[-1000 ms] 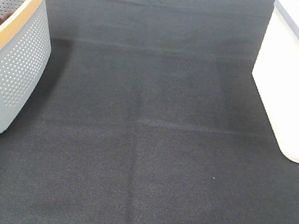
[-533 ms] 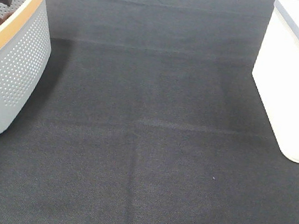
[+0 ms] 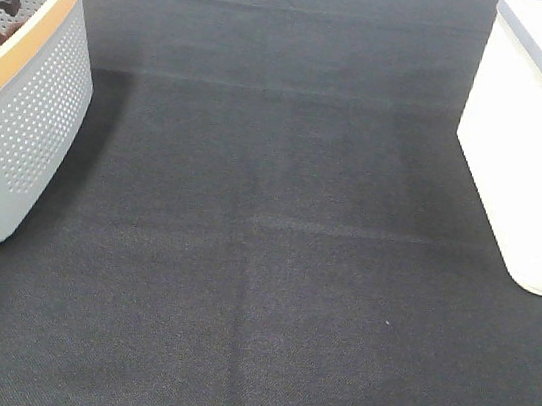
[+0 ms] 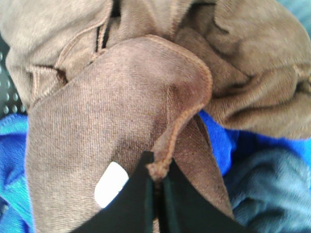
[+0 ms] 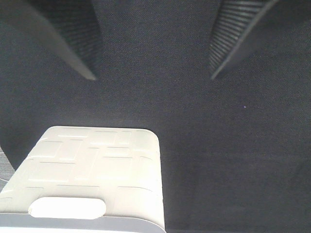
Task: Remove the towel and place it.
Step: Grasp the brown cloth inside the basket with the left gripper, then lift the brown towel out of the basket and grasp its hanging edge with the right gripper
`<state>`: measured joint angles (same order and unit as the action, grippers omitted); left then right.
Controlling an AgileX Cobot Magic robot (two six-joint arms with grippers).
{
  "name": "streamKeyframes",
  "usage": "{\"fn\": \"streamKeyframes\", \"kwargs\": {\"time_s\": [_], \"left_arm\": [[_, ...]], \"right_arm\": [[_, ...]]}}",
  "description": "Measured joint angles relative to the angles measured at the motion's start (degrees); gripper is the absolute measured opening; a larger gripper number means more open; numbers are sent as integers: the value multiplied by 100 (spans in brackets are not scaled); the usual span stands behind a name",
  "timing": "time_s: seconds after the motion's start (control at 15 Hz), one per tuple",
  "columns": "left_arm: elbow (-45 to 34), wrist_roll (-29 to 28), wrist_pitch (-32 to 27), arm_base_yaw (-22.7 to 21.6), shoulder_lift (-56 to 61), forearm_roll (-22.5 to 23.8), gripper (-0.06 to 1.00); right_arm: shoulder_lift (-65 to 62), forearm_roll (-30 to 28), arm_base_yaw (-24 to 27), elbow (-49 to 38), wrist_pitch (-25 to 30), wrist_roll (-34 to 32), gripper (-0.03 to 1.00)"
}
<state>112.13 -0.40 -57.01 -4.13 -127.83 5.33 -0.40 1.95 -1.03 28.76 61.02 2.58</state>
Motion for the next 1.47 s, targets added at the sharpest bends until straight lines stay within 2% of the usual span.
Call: {"fn": "streamKeyframes", "kwargs": {"time_s": [0.4, 0.53, 0.73, 0.93, 1.0, 1.07, 1.2, 1.47], "left_arm": [[0, 40, 69, 0, 928, -115, 0], [0, 40, 378, 0, 1381, -372, 0], [0, 40, 1054, 29, 2114, -1071, 0], [0, 40, 2068, 344, 2567, -1381, 0], [0, 40, 2068, 344, 2567, -1381, 0], [0, 40, 2716, 619, 2733, -1409, 0], [0, 40, 3443, 1094, 2802, -1415, 0], [0, 286, 4463, 1977, 2802, -1421, 0]], "right_arm": [[0, 0, 0, 0, 0, 0, 61], [0, 0, 0, 0, 0, 0, 61], [0, 0, 0, 0, 0, 0, 61], [0, 0, 0, 0, 0, 0, 61], [0, 0, 0, 0, 0, 0, 61], [0, 0, 0, 0, 0, 0, 61], [0, 0, 0, 0, 0, 0, 61], [0, 0, 0, 0, 0, 0, 61]]}}
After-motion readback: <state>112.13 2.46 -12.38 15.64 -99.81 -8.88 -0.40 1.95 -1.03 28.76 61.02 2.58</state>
